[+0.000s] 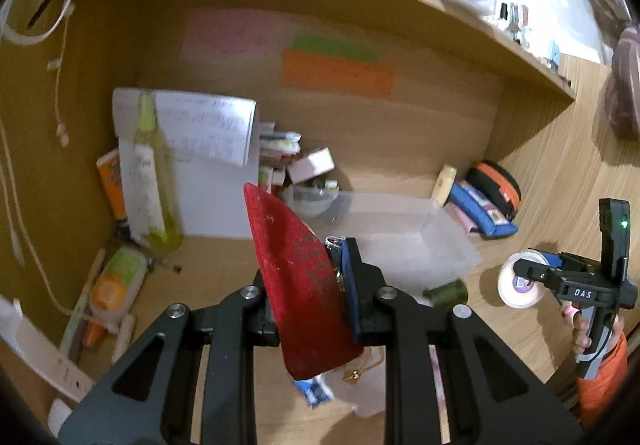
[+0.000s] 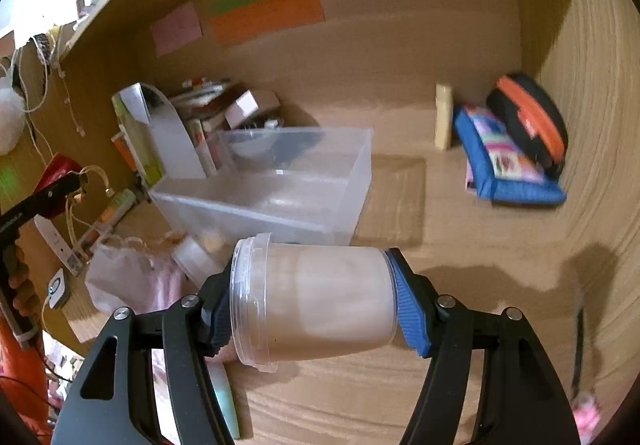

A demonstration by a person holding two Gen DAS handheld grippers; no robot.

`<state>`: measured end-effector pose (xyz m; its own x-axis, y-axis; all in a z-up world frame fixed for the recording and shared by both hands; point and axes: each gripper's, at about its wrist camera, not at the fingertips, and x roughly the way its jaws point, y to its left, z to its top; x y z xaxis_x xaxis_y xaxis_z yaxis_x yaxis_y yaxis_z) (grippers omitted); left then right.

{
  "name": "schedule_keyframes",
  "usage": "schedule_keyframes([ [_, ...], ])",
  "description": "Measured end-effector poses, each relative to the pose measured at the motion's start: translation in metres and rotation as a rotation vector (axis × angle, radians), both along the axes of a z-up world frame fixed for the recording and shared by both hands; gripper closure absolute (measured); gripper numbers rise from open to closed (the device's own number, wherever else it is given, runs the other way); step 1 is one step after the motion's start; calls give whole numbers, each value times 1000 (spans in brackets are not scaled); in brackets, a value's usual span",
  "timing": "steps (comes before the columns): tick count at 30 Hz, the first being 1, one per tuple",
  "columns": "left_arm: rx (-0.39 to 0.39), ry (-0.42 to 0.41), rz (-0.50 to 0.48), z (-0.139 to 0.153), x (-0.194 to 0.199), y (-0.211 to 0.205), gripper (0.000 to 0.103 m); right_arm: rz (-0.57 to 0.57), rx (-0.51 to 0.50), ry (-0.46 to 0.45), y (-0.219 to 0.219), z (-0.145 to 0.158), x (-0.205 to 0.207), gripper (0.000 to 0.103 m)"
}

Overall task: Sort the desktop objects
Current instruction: 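Carry the red pouch in the left tool while the right tool carries the cream jar toward the clear box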

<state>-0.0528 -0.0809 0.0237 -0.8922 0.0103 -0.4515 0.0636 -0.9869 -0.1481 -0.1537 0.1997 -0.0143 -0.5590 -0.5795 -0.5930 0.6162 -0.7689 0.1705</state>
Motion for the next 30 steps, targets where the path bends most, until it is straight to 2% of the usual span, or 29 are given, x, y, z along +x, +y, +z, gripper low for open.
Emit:
schedule_keyframes([
  [7, -10, 41, -33, 23, -28, 4, 81, 11, -30, 51, -9, 28, -11, 40],
  [15, -10, 33, -63, 26, -67, 9, 81, 45, -42, 99, -38, 50, -31, 40],
  [25, -16, 17, -78, 18, -115, 14, 81, 91, -54, 63, -81, 47, -62, 40],
  [30, -12, -14, -87, 5, -139, 13, 81, 95, -56, 33, -98, 35, -80, 40],
])
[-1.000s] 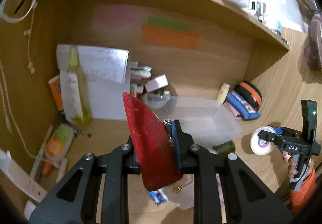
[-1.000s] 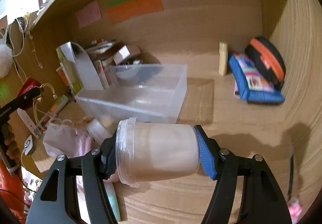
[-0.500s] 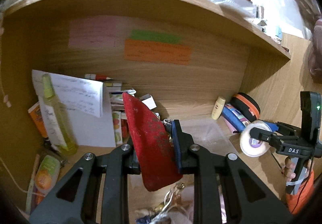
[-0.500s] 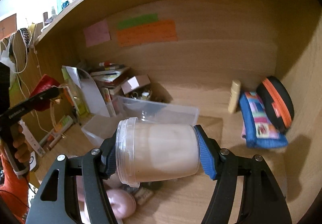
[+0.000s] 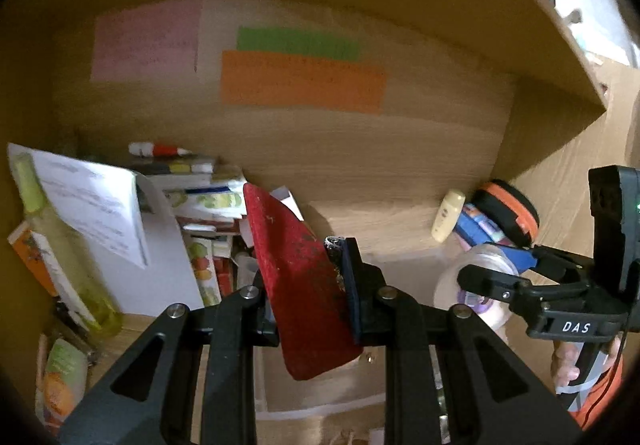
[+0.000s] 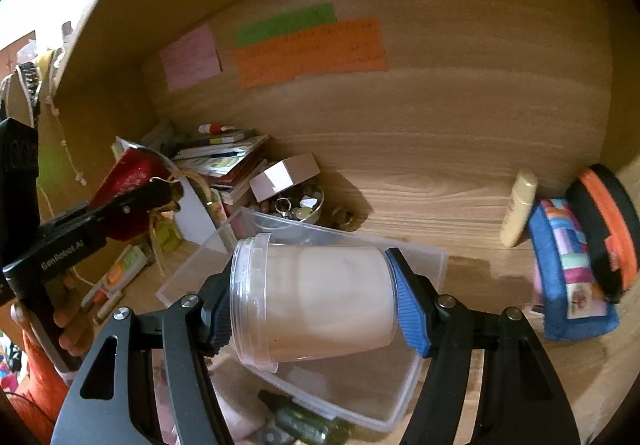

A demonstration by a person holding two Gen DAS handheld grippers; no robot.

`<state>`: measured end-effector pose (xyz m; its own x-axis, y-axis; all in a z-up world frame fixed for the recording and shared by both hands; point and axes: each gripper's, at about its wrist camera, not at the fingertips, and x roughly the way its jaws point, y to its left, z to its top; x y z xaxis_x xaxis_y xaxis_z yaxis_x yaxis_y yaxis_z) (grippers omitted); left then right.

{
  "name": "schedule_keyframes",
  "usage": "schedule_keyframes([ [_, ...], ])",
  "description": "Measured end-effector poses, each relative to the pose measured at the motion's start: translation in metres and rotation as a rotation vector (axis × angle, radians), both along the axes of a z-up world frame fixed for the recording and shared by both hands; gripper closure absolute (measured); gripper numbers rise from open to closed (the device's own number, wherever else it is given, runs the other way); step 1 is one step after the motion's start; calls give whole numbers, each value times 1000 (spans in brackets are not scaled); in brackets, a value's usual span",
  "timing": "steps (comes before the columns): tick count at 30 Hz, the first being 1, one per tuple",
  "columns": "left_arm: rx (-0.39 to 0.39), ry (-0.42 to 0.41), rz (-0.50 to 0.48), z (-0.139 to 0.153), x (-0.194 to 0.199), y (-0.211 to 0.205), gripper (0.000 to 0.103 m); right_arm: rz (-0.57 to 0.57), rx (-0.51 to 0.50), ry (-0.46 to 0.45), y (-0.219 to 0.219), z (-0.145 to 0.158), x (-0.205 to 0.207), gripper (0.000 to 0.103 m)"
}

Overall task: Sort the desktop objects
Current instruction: 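Carry the red pouch in the left tool while the right tool carries the cream jar toward the clear box, then open the left tool over the clear box while the right tool releases the cream jar inside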

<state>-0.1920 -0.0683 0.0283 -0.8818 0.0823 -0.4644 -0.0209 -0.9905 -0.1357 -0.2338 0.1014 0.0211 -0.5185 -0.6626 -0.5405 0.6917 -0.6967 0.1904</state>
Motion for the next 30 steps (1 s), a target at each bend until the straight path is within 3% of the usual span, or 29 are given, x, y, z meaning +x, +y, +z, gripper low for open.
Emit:
schedule_keyframes([
  [5, -7, -108, -90, -29, -24, 0, 81, 7, 39, -35, -12, -23, -10, 40],
  [8, 51, -131, -126, -35, -29, -12, 81, 13, 84, -56, -18, -36, -15, 40],
  [13, 43, -185, -136, -42, -33, -14, 81, 16, 113, -92, -22, -50, -20, 40],
  [18, -32, -203, -136, -50, -34, -14, 81, 29, 149, -94, -28, -60, -17, 40],
  [26, -104, -313, -176, -78, -45, 2, 79, 51, 193, -98, -36, -71, -12, 40],
  [30, -168, -323, -186, -84, -43, 15, 63, 49, 215, -104, -37, -76, -13, 40],
])
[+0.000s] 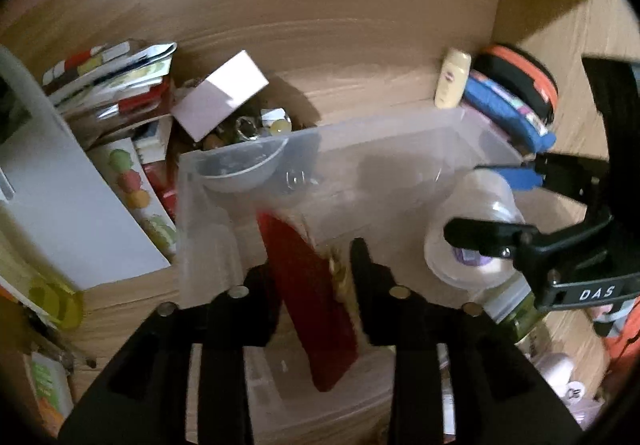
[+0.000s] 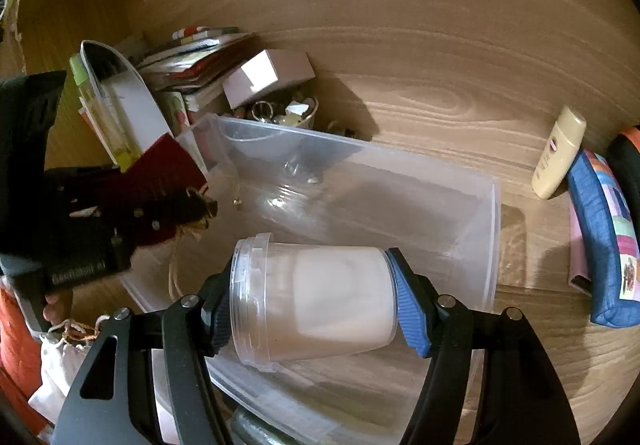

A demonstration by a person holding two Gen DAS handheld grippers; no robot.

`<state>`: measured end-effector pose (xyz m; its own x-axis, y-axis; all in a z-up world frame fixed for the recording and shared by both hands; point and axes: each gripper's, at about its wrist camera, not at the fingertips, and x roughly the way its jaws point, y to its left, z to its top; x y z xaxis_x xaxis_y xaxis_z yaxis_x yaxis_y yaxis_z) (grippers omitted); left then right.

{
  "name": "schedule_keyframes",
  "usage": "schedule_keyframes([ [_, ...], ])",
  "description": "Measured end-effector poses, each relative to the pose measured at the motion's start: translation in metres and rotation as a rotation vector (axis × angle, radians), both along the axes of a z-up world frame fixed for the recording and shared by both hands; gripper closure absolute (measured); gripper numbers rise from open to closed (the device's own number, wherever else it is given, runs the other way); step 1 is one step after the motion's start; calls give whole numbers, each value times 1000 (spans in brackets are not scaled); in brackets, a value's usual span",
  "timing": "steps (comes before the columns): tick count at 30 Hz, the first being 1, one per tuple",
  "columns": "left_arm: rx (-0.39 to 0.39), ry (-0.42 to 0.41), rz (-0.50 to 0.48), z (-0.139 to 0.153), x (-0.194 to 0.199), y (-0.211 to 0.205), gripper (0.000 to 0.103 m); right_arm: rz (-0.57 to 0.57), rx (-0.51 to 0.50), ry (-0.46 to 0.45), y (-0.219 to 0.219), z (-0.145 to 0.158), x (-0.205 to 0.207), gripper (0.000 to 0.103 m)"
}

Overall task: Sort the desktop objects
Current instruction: 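Open the left tool over the clear box while the right tool releases the cream jar inside, then grasp the white cloth bag with the left tool while the right tool grasps the light blue bottle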

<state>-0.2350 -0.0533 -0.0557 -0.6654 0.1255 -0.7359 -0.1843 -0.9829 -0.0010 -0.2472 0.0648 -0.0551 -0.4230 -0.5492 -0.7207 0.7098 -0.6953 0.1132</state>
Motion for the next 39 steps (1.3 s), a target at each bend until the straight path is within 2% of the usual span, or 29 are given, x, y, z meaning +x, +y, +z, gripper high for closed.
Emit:
schedule_keyframes([
  [1, -10, 1, -4, -1, 0, 3, 54, -2, 4, 1, 0, -1, 0, 40],
  [4, -42, 13, -2, -3, 1, 9, 40, -11, 34, 21, -3, -4, 1, 40],
  [13, -90, 74, 37, 4, 8, 11, 16, -11, 99, 62, -11, -8, 6, 40],
  [24, -93, 182, 92, 29, 21, 2, 9, -1, 99, 110, -12, 0, 18, 39],
  [25, -91, 195, 98, 32, 24, 1, 8, 0, 92, 117, -11, 3, 19, 38],
  [27, -86, 219, 114, 40, 28, -1, 7, -5, 71, 136, -8, 11, 22, 29],
  [29, -88, 235, 128, 49, 33, -3, 7, -18, 56, 161, -5, 19, 25, 26],
  [32, -112, 265, 150, 59, 42, -4, 6, -31, 37, 197, 1, 35, 32, 25],
  [35, -119, 288, 163, 68, 55, -9, 6, -45, 10, 213, 10, 49, 39, 19],
  [39, -122, 329, 176, 80, 79, -11, 3, -60, -1, 247, 26, 62, 52, 18],
])
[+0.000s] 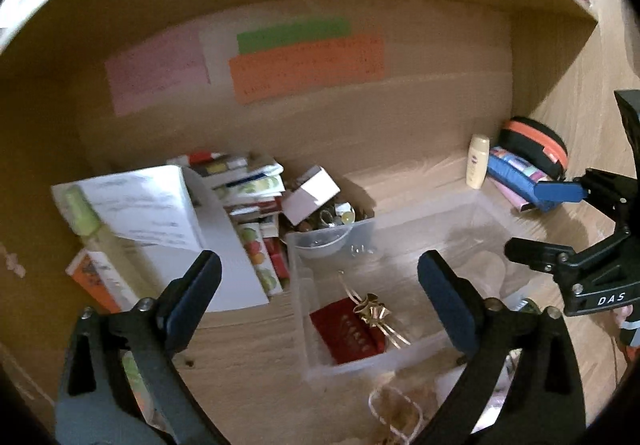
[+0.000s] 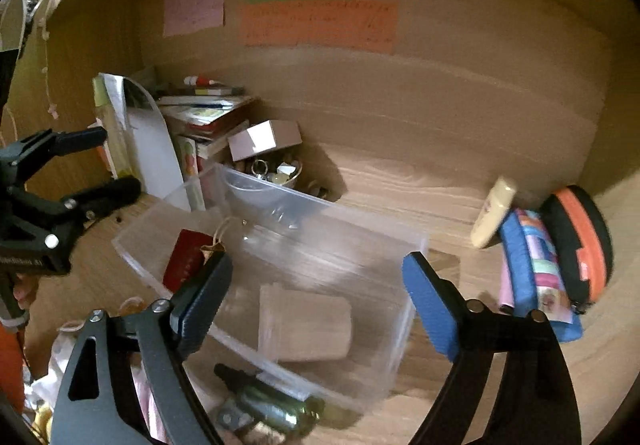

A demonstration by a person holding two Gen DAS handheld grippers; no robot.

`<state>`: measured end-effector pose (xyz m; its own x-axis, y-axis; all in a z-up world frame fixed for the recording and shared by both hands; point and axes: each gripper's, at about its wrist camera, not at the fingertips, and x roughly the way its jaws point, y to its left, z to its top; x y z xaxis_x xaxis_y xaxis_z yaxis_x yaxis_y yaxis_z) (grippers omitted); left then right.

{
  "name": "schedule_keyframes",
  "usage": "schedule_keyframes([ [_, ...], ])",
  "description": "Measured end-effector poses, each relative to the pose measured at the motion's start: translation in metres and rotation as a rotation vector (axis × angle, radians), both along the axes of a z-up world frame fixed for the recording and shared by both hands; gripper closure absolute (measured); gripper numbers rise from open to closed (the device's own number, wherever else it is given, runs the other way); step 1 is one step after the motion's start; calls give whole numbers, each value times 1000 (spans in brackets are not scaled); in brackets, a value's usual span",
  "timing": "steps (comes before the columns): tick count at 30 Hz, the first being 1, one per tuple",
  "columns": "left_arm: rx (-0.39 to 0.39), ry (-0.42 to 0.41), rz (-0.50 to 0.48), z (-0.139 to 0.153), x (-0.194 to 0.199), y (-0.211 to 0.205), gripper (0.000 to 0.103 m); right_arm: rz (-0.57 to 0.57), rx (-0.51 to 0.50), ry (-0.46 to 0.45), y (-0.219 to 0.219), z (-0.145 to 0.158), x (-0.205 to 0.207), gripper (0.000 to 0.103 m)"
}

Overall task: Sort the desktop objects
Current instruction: 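Grasp the white cloth bag with the left tool while the right tool grasps the light blue bottle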

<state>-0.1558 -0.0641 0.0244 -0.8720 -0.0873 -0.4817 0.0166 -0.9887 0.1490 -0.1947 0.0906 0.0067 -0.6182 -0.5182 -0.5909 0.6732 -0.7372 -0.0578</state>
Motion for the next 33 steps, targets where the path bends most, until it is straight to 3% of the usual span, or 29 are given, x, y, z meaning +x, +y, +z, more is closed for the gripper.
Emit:
schedule_keyframes([
  [5, -9, 52, 3, 10, 38, 2, 1, -9, -13, 23, 20, 10, 20, 16],
  [10, -19, 53, 10, 4, 63, 5, 1, -16, -41, 34, 39, 12, 44, 9],
  [22, -9, -85, 4, -54, 109, 20, 1, -25, -18, 23, 61, -14, 84, 8],
  [33, 98, -270, -50, -116, 128, 35, 1, 2, 53, -61, 87, -60, 113, 8],
])
